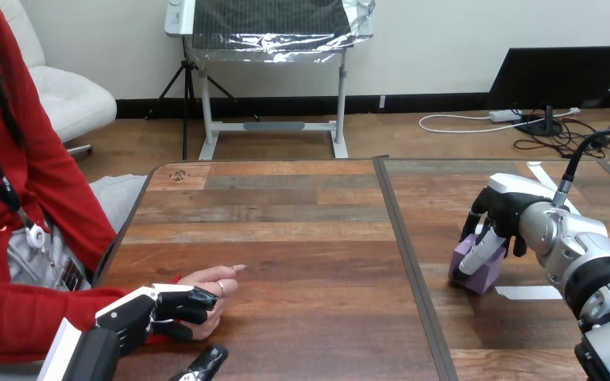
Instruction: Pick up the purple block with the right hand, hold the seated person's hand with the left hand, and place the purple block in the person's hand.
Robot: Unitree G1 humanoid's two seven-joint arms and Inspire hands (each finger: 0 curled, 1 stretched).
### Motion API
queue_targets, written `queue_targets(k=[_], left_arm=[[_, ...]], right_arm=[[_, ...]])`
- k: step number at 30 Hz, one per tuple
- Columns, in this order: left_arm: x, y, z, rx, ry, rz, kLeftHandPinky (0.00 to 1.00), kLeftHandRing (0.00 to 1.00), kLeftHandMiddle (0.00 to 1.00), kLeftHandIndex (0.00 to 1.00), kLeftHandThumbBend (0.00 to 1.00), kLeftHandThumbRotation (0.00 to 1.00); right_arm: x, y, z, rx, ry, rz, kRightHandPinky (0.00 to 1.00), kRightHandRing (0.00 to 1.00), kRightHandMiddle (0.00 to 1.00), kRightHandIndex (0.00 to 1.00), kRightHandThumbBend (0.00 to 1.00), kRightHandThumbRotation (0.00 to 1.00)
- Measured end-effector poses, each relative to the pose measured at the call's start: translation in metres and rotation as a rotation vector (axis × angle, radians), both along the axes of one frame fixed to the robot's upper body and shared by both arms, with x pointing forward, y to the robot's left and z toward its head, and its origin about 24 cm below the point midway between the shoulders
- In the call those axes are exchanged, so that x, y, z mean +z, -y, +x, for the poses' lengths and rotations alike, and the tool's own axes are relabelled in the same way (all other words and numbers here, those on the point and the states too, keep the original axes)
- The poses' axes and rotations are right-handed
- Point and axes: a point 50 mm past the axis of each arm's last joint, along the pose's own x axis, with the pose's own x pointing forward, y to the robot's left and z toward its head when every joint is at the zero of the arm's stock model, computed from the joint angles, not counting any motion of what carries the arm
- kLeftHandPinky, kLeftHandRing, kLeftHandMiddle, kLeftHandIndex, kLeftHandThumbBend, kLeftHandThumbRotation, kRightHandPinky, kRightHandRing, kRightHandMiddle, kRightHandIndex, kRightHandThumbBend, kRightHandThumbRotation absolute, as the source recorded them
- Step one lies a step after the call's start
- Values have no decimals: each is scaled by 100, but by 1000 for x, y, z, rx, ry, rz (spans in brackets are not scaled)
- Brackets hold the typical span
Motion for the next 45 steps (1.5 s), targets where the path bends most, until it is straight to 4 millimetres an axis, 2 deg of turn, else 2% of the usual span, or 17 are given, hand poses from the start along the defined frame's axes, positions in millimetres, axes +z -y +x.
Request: queue_targets(k=[14, 20, 28, 34, 45], left_arm=[[1, 0, 0, -3, 12, 7, 57, 65, 67, 60, 50, 19], [1, -1, 0, 4, 16, 13, 57, 64, 66, 60, 48, 14], [3, -4, 2, 30, 35, 31, 54, 62, 64, 58, 51, 8], [7, -7, 7, 54, 65, 53, 53, 61, 64, 59, 52, 9], [15, -12, 16, 105, 135, 118, 54, 63, 65, 62, 58, 16]], right_arm=[[1, -1, 1, 10, 20, 7, 42, 48, 54, 52, 78, 0], [1, -2, 1, 17, 27, 10, 43, 49, 55, 53, 79, 0], [2, -4, 2, 32, 43, 16, 42, 49, 54, 53, 80, 0], [3, -5, 2, 46, 50, 22, 42, 48, 54, 52, 81, 0], [4, -7, 3, 60, 62, 47, 44, 49, 53, 51, 81, 0]])
